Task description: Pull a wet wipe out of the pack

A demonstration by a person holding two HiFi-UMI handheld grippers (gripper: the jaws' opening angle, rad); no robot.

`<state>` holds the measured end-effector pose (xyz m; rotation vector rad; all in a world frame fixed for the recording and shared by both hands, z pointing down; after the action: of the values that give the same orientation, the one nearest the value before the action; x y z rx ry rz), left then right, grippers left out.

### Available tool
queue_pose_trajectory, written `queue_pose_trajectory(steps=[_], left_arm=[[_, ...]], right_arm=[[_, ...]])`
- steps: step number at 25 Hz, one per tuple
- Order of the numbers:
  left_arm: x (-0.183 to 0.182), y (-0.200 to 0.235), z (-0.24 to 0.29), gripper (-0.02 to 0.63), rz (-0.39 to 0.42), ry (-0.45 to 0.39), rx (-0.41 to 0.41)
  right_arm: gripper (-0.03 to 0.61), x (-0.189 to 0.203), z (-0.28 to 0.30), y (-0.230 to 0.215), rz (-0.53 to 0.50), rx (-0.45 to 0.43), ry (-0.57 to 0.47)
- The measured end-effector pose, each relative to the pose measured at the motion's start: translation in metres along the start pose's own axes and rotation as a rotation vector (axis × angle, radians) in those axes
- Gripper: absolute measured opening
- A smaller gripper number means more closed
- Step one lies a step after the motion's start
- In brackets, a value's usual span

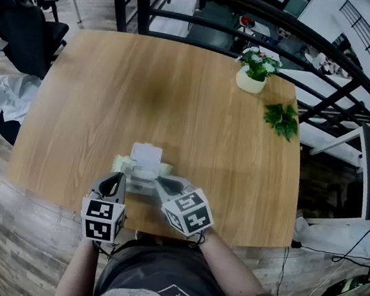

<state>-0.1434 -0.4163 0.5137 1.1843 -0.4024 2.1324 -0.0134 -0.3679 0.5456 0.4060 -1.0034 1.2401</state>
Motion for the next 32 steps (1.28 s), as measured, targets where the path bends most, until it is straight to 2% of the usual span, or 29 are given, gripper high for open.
queue_pose_trajectory(steps=[32], left_arm=[[0.002,-0.006,-0.003,0.014,0.004,-0.001,0.004]], right_arm=[[0.035,0.008,-0.015,-0.012,-0.002,0.049,-0.008]])
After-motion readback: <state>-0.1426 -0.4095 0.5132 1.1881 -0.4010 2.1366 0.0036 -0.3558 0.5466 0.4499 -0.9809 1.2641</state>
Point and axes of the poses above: the fingertips, and each gripper's own axes: z forward along the fingers, y to its left, x out of its underside, the point moved 5 cm from there along -z, backward along the fingers, and after that the axes turned 6 degrees about -y, right-handed, at the moved point
